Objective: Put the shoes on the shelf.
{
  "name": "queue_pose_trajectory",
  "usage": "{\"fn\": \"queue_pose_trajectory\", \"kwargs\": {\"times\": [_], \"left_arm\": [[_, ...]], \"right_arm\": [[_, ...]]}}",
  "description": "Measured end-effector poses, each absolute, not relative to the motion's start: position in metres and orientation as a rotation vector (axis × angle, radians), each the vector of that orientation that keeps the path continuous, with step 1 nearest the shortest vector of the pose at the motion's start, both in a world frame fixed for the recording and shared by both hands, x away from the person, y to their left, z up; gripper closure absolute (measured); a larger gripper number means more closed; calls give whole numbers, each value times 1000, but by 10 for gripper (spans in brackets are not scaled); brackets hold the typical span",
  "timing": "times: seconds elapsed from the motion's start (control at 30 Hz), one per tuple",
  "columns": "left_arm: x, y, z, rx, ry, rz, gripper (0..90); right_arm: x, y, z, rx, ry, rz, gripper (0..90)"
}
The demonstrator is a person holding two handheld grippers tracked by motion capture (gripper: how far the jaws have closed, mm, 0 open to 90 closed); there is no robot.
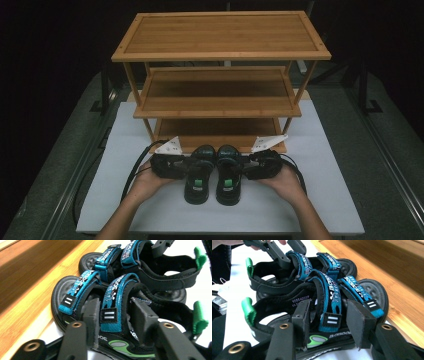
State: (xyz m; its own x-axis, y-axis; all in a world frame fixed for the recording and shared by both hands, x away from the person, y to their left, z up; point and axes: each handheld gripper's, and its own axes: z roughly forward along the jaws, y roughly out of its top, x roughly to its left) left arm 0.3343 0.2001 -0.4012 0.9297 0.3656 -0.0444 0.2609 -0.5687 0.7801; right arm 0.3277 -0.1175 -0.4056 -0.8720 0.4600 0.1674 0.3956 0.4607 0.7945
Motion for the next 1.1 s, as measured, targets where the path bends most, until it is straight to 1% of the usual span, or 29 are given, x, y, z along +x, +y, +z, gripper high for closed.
{"fn": "queue_pose_trajectory", "kwargs": {"times": [0.07,0.1,0.23,0.3,0.5,0.7,0.87,1.1], "left_arm": [[335,199,-403,2201,444,144,650],[335,198,-404,2198,444,145,661],[333,196,-403,2196,450,167,692],[332,195,-403,2194,449,192,702],[327,192,-397,2149,473,277,716],[333,186,-392,2099,506,325,718],[347,181,-387,2057,540,365,718],[368,174,-392,2034,566,441,718]], "right_arm": [[328,-115,-407,766,2624,1405,580],[329,-113,-408,766,2626,1400,607],[329,-108,-408,775,2619,1387,675],[329,-107,-407,782,2621,1372,686],[328,-109,-401,796,2571,1397,697],[333,-111,-394,822,2507,1414,699],[346,-115,-389,850,2439,1435,698],[373,-114,-390,819,2398,1410,698]]}}
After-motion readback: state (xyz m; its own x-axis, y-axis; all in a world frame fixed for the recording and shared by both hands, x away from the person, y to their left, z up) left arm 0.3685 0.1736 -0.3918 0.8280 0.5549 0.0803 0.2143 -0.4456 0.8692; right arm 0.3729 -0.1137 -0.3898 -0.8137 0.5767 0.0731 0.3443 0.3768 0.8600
